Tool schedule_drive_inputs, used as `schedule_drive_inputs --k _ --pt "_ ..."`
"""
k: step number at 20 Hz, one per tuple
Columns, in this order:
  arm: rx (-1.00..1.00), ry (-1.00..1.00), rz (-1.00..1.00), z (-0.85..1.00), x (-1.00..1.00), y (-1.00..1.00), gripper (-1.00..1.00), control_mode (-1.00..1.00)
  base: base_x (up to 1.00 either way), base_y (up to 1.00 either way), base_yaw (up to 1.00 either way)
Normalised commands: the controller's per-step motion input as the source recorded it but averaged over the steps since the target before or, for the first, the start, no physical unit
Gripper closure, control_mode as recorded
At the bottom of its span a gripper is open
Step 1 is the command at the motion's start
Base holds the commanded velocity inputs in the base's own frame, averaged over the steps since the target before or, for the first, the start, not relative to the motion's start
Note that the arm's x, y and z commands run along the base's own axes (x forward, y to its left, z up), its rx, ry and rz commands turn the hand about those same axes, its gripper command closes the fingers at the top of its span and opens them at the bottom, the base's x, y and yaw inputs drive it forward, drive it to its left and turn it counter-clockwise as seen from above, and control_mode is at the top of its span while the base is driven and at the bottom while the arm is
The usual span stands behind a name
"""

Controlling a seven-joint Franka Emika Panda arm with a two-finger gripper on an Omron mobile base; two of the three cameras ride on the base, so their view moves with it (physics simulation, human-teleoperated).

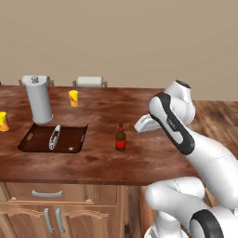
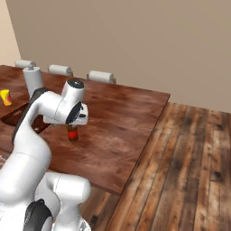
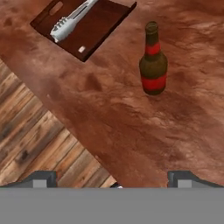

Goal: Place the drinks on the dining counter in a tight cluster.

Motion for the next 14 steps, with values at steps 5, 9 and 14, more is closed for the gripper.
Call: schedule_drive_inputs --k 5,9,14 --pt "-0.12 -0.15 -0.32 0.00 -0.30 -0.01 -1.00 -1.00 0.00 0.00 0.00" --pt "-0.08 -0.08 -0.38 0.01 -0.23 -0.08 -1.00 -1.00 0.00 0.00 0.00" --pt "-0.05 -0.08 -0.40 0.00 -0.27 -0.13 -1.00 -1.00 0.00 0.00 0.00"
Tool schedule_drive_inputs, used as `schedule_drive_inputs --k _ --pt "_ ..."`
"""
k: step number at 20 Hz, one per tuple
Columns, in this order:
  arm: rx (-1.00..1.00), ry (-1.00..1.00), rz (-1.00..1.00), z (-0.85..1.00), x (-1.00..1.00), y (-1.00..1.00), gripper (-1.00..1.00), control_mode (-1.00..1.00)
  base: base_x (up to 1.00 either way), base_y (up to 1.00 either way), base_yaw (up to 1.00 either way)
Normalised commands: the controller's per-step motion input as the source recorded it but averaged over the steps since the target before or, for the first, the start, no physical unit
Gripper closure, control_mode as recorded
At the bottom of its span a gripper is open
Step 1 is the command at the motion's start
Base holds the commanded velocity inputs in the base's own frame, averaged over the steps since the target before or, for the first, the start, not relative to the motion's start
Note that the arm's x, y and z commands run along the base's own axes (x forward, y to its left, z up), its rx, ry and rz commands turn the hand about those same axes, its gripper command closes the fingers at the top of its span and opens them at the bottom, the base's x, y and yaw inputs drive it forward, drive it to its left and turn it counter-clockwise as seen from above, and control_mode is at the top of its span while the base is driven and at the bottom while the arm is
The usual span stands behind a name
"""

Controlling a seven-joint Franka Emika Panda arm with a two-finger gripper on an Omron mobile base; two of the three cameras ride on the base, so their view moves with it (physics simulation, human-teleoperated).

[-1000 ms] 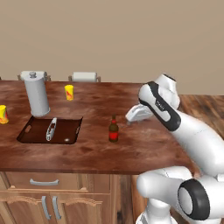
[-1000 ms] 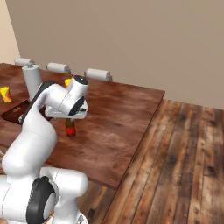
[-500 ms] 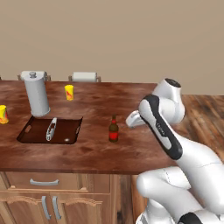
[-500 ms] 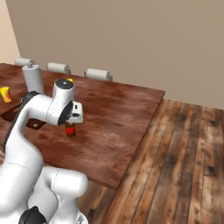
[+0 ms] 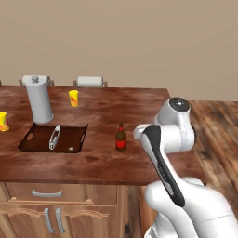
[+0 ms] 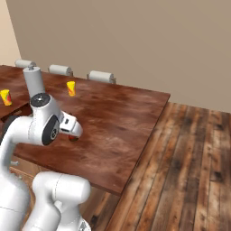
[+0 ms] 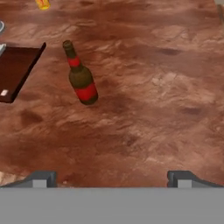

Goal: Place the drinks on the dining counter in a tight cluster.

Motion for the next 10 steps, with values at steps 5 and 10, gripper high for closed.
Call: schedule_drive_inputs --k 5,10 --pt "0.00 0.00 -0.24 0.06 -0.22 -0.16 -1.00 -1.00 0.00 0.00 0.00" --pt "0.00 0.00 -0.01 0.02 -0.12 -0.02 -1.00 -1.00 0.00 0.00 0.00"
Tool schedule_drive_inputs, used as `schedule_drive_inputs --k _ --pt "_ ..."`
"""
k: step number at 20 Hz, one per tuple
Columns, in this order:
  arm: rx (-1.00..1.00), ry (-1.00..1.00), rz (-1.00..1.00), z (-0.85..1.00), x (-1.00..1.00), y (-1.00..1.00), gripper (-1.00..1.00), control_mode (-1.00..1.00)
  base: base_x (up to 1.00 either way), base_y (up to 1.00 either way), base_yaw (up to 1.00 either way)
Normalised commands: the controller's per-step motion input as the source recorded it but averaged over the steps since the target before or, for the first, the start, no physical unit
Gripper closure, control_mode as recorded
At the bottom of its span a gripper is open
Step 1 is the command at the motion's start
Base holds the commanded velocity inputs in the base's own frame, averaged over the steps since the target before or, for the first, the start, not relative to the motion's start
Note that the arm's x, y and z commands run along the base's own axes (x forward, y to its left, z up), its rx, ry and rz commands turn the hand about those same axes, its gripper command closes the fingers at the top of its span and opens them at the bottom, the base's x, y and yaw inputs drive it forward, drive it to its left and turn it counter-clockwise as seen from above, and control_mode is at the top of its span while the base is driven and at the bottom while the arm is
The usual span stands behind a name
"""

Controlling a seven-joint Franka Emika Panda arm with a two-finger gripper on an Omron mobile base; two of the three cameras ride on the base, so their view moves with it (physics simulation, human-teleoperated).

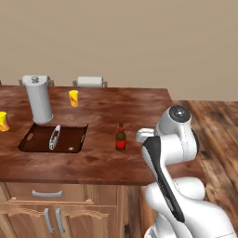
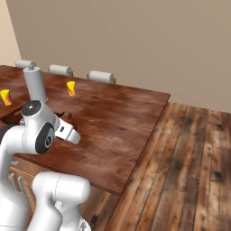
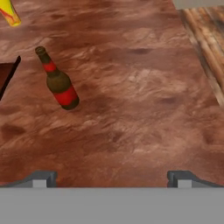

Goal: Place the drinks on the dining counter in a tight cluster.

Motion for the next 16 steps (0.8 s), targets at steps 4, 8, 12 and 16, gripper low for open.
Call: schedule_drive_inputs --k 4,8,12,16 --pt "0.00 0.00 0.00 0.00 0.00 0.00 -1.00 -1.00 0.00 0.00 0.00" --pt "0.00 0.00 0.00 0.00 0.00 0.00 -1.00 -1.00 0.00 0.00 0.00" --pt "0.00 0.00 0.00 0.00 0.00 0.00 -1.00 -1.00 0.00 0.00 0.00" --pt "0.00 0.00 0.00 0.00 -0.04 0.00 -1.00 1.00 -0.32 0.01 0.00"
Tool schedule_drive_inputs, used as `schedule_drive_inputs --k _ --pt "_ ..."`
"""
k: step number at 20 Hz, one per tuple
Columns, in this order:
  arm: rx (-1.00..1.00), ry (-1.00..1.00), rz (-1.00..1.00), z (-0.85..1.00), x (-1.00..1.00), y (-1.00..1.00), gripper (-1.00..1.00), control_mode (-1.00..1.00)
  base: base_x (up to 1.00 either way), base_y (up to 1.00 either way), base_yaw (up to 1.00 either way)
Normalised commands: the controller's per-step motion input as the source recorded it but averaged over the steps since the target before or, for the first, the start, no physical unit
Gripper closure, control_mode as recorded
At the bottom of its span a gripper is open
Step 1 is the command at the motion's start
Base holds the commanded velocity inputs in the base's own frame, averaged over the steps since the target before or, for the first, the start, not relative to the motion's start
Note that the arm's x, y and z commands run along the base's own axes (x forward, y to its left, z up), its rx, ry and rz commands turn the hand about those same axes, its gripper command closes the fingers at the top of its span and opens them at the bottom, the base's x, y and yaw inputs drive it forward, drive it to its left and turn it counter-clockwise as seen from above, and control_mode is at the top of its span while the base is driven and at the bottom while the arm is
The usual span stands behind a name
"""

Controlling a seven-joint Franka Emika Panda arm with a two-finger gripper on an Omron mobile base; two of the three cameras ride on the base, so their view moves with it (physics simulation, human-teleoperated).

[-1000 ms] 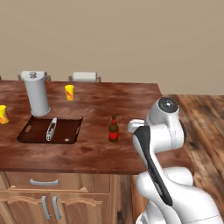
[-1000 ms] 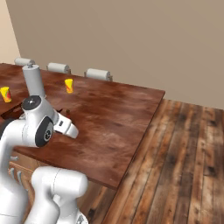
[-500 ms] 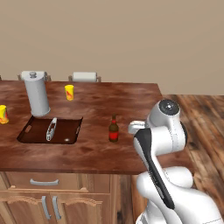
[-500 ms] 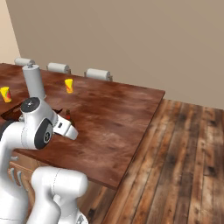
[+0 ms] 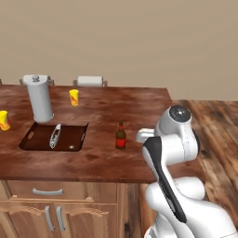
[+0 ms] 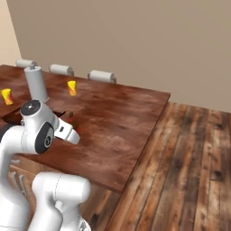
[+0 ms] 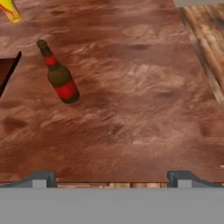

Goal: Place the drinks on the dining counter in a tight cluster.

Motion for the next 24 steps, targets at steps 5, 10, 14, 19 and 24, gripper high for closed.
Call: schedule_drive_inputs --k 5,10,14,19,24 --pt "0.00 0.00 0.00 0.00 0.00 0.00 -1.00 1.00 -0.57 0.08 0.00" --pt "0.00 0.00 0.00 0.00 0.00 0.00 -1.00 1.00 -0.57 0.13 0.13" --pt "0.00 0.00 0.00 0.00 0.00 0.00 -1.00 1.00 -0.36 0.17 0.73" --pt "0.00 0.00 0.00 0.00 0.00 0.00 -1.00 1.00 -0.11 0.12 0.99" --pt "0.00 0.00 0.00 0.00 0.00 0.00 -1.00 1.00 -0.04 0.02 1.00"
